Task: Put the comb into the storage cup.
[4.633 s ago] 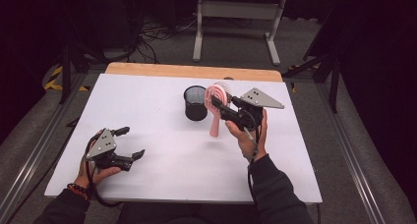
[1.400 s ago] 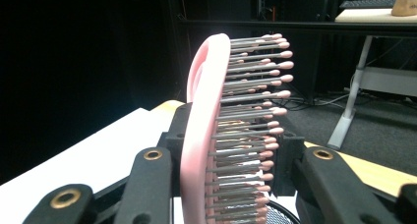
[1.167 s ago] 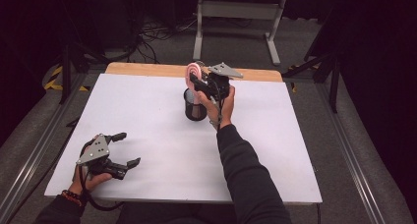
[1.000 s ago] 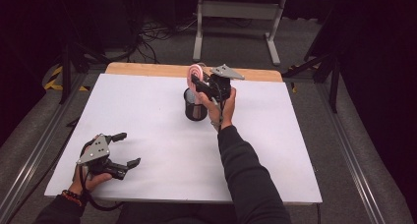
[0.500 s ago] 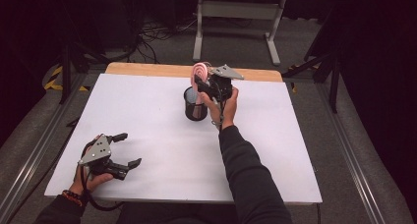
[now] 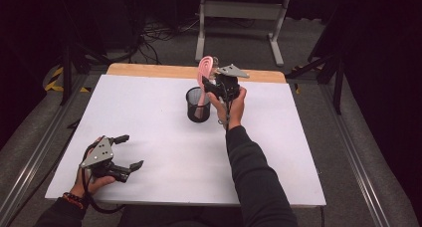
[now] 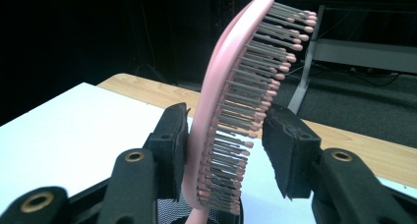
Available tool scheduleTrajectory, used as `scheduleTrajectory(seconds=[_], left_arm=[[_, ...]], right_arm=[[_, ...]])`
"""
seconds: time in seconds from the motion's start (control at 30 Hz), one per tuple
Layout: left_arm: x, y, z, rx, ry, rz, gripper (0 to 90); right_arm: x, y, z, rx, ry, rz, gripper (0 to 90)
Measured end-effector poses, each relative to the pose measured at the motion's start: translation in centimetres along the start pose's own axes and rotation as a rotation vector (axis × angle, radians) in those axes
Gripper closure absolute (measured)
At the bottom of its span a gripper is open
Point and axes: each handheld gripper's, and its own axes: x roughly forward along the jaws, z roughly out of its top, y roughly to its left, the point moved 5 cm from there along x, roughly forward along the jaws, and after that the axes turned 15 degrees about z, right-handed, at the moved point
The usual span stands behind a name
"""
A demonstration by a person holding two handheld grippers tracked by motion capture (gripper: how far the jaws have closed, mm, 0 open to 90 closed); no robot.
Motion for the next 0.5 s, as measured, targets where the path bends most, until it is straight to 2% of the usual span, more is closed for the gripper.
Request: scheduleTrajectory(seconds=[0.5], left_arm=[[0.00,0.01,-0.01,-0.001,-0.001,-0.004,4.3]], right_arm=[[0.07,0.31,-0.23,-0.008,0.015,0.000,49.4]])
